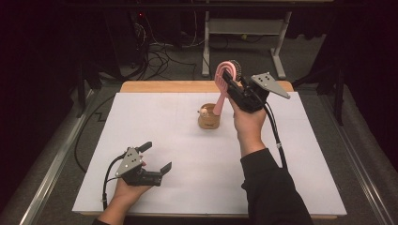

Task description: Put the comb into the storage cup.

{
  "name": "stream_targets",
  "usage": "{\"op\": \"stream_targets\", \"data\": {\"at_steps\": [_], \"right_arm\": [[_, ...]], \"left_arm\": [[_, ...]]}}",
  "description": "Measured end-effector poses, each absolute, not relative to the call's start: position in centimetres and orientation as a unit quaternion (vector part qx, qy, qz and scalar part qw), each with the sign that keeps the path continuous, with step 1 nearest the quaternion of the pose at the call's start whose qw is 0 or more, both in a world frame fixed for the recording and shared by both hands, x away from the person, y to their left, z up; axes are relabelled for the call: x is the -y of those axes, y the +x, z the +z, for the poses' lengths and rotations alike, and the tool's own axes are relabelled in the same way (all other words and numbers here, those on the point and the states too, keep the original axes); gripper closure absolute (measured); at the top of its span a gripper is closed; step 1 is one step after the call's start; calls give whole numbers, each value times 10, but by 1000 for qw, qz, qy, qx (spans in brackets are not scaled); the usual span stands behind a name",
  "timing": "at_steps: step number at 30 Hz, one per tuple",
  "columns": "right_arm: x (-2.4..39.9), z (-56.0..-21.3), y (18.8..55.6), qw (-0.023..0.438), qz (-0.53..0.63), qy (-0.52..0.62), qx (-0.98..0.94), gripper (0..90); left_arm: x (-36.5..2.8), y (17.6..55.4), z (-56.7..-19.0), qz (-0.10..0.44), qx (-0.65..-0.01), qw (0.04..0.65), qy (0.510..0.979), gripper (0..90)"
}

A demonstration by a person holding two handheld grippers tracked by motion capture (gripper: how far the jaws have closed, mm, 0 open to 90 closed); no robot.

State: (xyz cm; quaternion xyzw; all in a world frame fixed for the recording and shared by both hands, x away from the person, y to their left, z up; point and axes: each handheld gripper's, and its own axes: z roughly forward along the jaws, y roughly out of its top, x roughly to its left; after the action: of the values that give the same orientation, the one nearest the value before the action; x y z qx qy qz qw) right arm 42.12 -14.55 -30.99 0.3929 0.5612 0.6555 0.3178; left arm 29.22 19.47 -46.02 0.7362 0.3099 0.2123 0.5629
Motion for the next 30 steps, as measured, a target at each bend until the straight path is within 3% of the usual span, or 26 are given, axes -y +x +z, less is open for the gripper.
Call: {"op": "stream_targets", "data": {"at_steps": [30], "right_arm": [[129, -325, 444, 311, 659, 398, -557, 666]], "left_arm": [[-195, 292, -460, 210, -305, 566, 737, 0]]}}
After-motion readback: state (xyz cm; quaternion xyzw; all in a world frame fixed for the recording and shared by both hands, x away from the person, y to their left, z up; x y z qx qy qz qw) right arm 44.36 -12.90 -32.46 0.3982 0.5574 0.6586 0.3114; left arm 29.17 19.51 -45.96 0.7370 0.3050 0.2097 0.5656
